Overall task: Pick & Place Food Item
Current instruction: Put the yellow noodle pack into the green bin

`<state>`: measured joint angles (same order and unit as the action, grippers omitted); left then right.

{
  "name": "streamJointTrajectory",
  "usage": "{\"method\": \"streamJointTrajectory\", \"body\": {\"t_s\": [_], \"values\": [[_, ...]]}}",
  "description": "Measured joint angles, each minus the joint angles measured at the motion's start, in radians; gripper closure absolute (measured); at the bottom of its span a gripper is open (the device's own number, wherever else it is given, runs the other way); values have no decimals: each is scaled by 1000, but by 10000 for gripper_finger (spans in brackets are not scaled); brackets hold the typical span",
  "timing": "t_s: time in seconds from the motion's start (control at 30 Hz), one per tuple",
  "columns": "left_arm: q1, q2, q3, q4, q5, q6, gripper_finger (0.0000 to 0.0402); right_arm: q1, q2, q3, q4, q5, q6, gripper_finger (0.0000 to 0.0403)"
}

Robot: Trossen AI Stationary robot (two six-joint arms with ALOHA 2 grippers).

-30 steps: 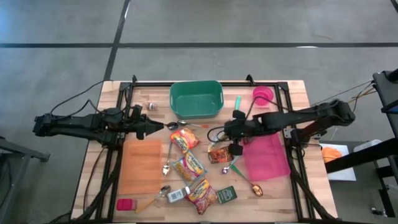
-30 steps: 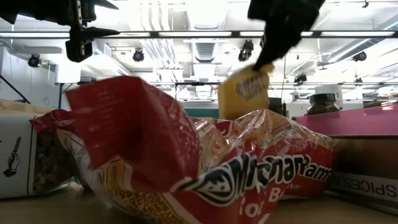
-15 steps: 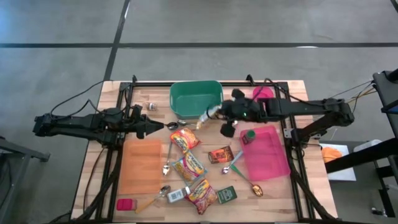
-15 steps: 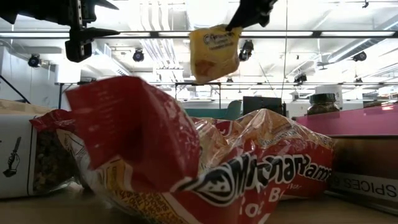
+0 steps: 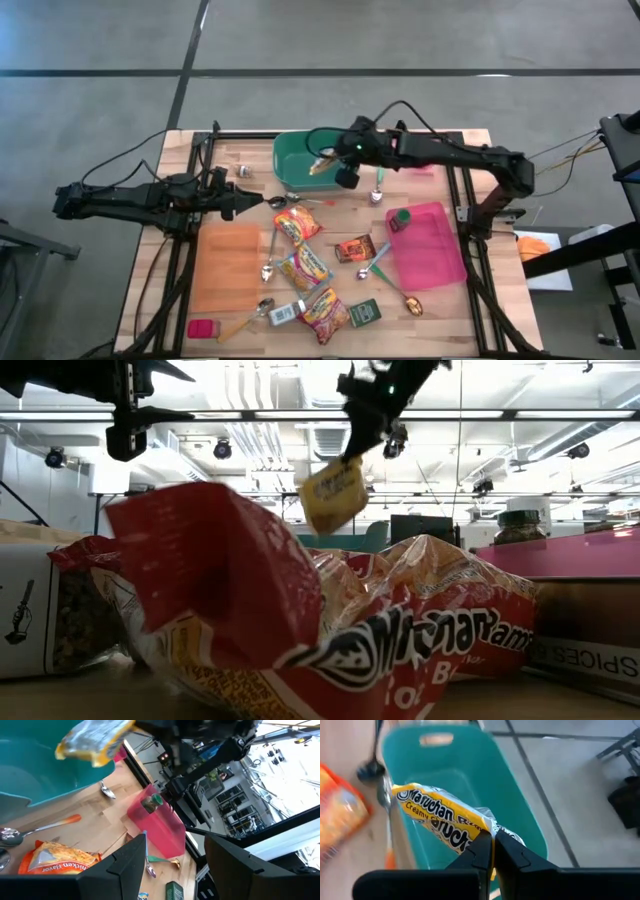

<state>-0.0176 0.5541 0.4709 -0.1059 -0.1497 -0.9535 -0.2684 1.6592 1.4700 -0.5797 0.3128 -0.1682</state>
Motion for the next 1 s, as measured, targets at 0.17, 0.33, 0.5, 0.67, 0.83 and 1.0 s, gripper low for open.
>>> {"method": "streamJointTrajectory", "body": {"t_s": [0.17, 0.33, 0.5, 0.67, 0.83, 1.0], "values": [[0, 0, 0, 0, 0, 2, 197, -30, 57, 0, -9, -28, -208, 392], [0, 0, 0, -1, 0, 2, 197, -33, 98, -1, -15, -26, -395, 392], [0, 0, 0, -1, 0, 2, 197, -34, 128, -1, -16, -3, -568, 392], [0, 0, 0, -4, 0, 2, 197, -45, 143, -2, -20, 97, -633, 392], [0, 0, 0, -4, 0, 2, 197, -78, 143, -2, -20, 109, -637, 392], [0, 0, 0, -5, 0, -5, 197, -102, 142, -2, -29, 99, -647, 392]]}}
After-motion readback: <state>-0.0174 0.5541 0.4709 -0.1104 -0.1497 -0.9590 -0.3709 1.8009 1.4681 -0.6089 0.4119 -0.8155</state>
